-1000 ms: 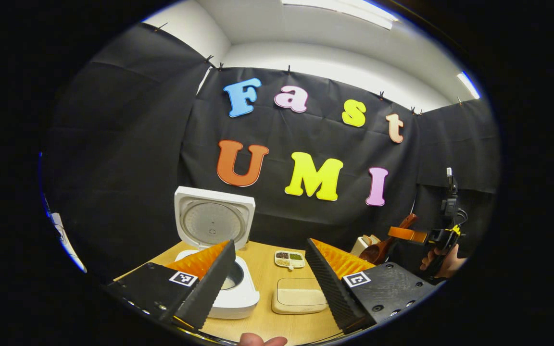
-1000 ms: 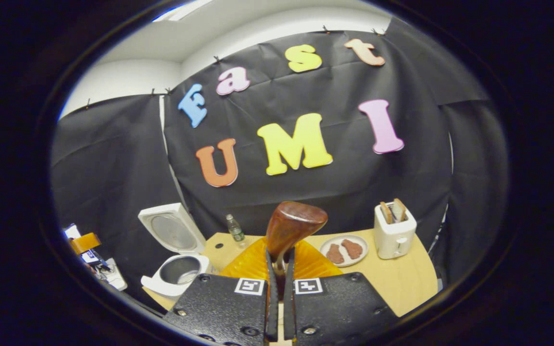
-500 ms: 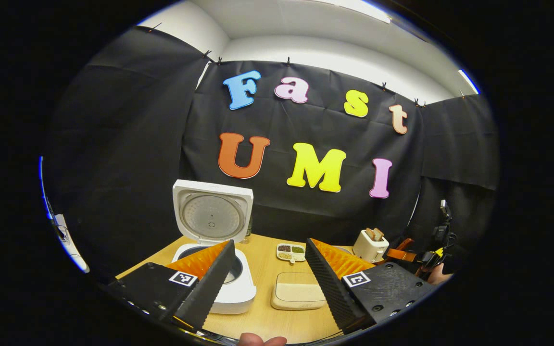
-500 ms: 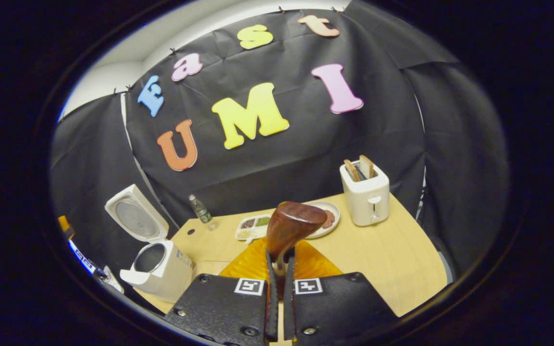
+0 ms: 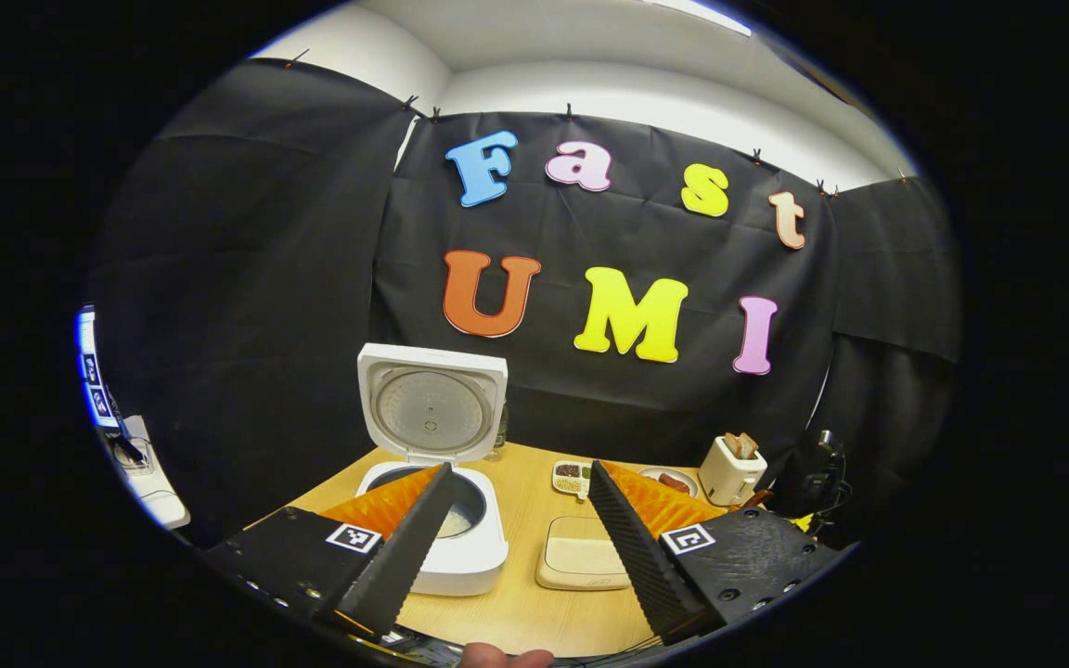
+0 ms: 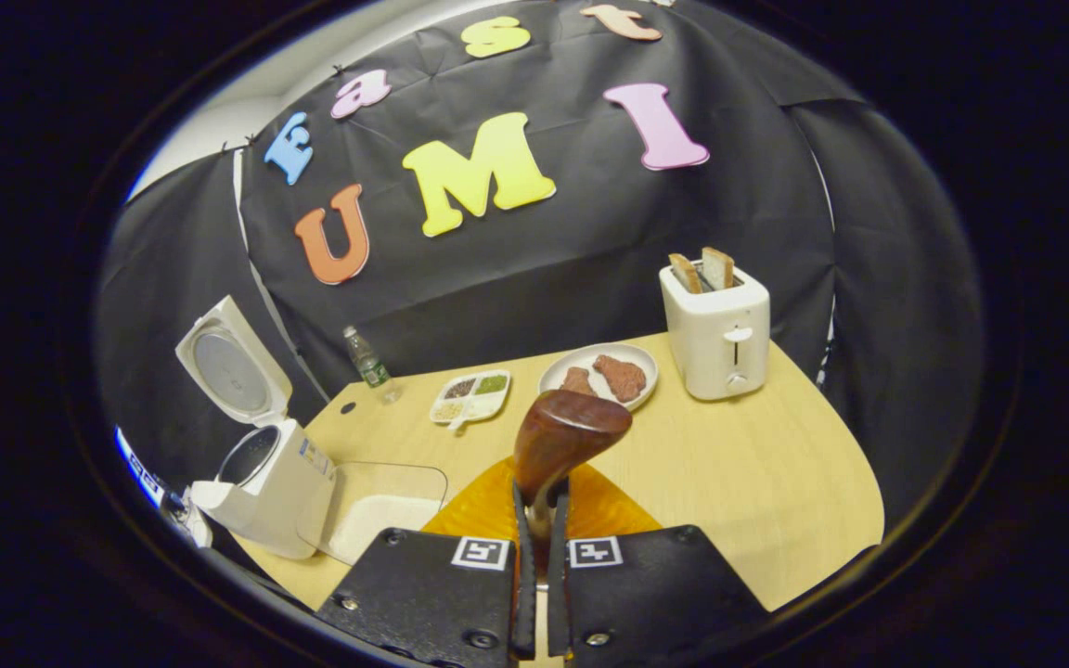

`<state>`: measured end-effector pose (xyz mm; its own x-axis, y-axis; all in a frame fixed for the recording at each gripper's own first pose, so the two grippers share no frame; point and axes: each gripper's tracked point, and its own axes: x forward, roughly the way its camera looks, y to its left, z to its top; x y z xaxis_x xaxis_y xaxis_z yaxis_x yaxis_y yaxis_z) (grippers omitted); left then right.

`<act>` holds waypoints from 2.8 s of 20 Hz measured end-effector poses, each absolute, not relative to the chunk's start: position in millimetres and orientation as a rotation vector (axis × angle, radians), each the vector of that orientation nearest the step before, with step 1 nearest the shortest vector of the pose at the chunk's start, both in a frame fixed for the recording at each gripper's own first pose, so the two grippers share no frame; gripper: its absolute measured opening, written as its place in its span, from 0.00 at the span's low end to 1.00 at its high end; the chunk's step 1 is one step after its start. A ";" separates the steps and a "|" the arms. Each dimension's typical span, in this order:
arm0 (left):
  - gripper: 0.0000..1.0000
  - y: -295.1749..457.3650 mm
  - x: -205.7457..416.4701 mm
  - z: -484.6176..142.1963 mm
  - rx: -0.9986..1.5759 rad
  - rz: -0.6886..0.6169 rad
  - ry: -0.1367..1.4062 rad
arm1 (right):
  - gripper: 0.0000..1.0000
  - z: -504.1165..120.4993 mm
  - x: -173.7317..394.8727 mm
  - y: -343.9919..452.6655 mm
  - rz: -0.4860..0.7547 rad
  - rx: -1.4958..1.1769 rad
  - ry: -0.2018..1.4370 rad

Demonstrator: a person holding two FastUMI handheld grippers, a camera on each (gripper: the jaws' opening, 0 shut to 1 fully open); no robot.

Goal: Close the left gripper, press the button to open the rice cooker; take a wooden spoon from the chopstick holder with the right hand, scoop a spoonful of rice and pour it into the rice cooker, then put the wooden spoon back into the chopstick holder.

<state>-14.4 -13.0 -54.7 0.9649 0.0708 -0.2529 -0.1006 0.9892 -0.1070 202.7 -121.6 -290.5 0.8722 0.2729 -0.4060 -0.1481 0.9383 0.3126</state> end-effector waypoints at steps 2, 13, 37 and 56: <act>0.94 -9.9 -16.5 -53.6 -0.111 0.104 0.258 | 0.11 -301.6 206.1 -118.9 0.237 0.290 0.478; 0.94 -15.3 -13.6 -49.4 -0.097 0.113 0.267 | 0.45 -312.6 215.6 -118.5 0.261 0.327 0.480; 0.94 96.5 110.3 35.3 -0.041 0.183 0.095 | 0.98 -86.4 157.7 -111.5 0.228 0.166 0.150; 0.94 175.6 268.7 -84.1 -0.068 0.289 0.468 | 1.00 -75.6 56.4 -120.9 0.020 0.050 0.155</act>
<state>268.7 175.6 -84.1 0.8524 0.2589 -0.4542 -0.2898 0.9571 0.0017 56.4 -120.9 -75.6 0.9878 0.0239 -0.1540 -0.0162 0.9986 0.0511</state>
